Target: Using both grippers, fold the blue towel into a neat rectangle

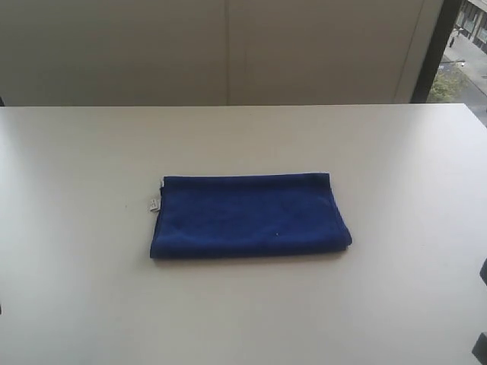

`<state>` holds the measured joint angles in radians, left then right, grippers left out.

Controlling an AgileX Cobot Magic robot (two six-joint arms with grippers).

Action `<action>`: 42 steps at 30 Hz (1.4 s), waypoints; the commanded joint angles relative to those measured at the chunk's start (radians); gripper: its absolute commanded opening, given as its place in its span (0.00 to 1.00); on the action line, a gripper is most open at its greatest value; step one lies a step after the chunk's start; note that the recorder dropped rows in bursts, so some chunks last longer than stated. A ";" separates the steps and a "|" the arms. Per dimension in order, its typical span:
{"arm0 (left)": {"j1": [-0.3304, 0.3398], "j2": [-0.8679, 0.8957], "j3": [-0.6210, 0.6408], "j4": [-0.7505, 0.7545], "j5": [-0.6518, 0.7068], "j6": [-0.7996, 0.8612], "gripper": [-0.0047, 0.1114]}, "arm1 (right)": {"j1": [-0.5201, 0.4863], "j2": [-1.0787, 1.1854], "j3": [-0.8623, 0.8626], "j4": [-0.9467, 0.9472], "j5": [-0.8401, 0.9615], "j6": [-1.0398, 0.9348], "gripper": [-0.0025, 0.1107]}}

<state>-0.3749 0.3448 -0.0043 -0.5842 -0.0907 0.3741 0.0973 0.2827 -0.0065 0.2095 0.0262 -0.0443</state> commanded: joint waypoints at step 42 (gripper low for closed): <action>0.002 -0.006 0.004 -0.014 0.007 -0.008 0.04 | -0.173 -0.283 0.007 -0.263 0.309 0.118 0.02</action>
<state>-0.3749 0.3448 -0.0043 -0.5842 -0.0907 0.3741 -0.0794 0.0063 -0.0065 -0.0651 0.3487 0.0954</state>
